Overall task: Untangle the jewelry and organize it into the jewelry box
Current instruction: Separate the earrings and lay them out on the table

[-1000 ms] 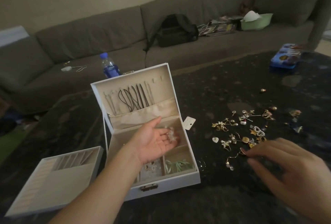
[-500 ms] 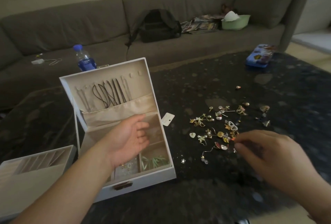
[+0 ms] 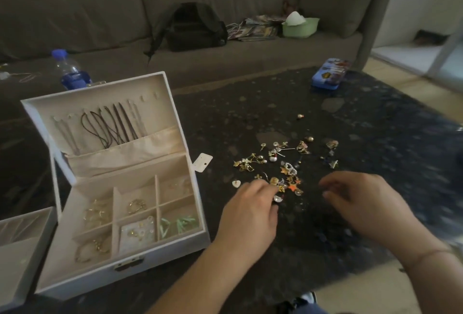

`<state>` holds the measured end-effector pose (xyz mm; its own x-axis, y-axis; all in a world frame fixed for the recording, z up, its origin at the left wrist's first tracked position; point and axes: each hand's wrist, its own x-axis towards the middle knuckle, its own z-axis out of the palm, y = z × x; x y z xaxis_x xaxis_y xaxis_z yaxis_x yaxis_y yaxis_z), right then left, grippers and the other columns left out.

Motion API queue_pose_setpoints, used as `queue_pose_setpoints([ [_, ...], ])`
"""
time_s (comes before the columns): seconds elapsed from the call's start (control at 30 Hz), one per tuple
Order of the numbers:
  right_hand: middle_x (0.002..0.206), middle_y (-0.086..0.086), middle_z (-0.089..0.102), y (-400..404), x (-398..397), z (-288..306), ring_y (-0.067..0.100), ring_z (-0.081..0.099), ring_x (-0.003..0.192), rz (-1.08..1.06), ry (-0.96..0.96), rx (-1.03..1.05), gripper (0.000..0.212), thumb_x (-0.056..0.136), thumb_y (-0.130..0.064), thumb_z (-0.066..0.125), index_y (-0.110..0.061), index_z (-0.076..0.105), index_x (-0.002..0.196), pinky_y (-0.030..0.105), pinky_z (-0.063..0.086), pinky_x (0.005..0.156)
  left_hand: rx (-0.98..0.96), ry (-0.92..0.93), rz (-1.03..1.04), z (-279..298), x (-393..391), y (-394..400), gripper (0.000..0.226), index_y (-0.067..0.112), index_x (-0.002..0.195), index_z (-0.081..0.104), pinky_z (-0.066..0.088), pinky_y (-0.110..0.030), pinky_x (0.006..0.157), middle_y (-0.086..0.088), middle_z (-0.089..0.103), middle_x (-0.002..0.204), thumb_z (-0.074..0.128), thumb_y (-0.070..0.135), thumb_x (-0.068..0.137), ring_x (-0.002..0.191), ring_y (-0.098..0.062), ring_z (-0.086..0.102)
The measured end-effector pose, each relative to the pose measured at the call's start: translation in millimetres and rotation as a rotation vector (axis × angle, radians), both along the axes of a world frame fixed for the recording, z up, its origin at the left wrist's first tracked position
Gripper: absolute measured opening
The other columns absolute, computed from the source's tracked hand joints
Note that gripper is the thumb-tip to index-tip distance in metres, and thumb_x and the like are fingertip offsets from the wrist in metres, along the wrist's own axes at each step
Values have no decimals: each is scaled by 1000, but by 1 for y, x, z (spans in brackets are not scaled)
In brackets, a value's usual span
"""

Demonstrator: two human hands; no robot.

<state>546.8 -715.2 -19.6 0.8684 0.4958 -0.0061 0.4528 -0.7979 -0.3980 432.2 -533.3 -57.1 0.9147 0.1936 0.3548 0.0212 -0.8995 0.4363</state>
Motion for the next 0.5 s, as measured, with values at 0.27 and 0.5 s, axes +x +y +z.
queue_pose_setpoints([
  [0.27, 98, -13, 63, -32, 35, -6, 11, 57, 93, -102, 218, -83, 34, 92, -12, 60, -38, 63, 114, 26, 47, 89, 51, 43, 1, -22, 28, -3, 15, 21, 104, 74, 52, -27, 84, 9, 65, 101, 68, 26, 91, 99, -10, 58],
  [0.5, 108, -13, 56, -8, 26, -12, 10, 58, 102, 24, 144, -84, 36, 85, -42, 69, -41, 60, 120, 31, 52, 90, 2, 52, -28, -24, 23, -2, 10, 24, 97, 72, 48, -18, 82, 16, 61, 95, 68, 28, 89, 94, -1, 54],
])
